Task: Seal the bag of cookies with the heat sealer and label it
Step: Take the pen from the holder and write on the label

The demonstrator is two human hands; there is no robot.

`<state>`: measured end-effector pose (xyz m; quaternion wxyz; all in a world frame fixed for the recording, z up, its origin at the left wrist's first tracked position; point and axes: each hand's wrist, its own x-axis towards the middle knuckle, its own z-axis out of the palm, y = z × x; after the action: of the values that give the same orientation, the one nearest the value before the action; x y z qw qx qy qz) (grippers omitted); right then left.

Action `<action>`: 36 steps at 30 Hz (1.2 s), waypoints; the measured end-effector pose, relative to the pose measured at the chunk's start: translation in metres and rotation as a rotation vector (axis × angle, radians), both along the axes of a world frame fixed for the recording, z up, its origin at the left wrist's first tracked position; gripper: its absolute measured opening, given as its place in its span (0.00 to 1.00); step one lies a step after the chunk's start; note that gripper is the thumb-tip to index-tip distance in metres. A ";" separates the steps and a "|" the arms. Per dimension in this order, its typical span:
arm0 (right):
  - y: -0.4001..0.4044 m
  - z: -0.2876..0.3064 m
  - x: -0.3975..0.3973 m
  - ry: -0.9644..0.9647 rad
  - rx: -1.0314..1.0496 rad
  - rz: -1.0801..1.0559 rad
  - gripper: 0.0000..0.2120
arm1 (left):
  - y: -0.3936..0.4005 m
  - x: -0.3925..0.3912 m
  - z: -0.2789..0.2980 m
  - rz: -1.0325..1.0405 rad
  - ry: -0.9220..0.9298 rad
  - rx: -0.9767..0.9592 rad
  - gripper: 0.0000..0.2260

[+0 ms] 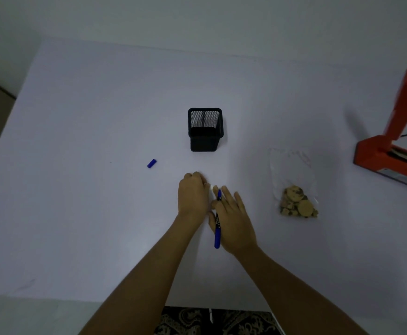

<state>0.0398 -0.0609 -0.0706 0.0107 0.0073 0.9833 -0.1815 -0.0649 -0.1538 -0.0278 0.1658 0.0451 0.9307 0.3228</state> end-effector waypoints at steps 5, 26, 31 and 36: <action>0.000 0.000 0.001 0.024 -0.023 -0.005 0.12 | 0.000 -0.011 0.001 -0.011 -0.076 0.041 0.06; -0.016 0.070 -0.058 0.002 -0.631 -0.459 0.06 | 0.006 -0.009 0.036 0.313 -0.023 0.313 0.09; -0.016 0.071 -0.064 0.048 -0.662 -0.530 0.13 | 0.004 -0.007 0.040 0.288 0.018 0.322 0.05; -0.013 0.071 -0.075 0.035 -0.884 -0.639 0.09 | 0.004 -0.008 0.035 0.153 0.097 0.313 0.10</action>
<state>-0.0348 -0.0737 0.0005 -0.0593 0.2975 0.7622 -0.5719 -0.0724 -0.1494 0.0068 0.0865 0.0148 0.8767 0.4729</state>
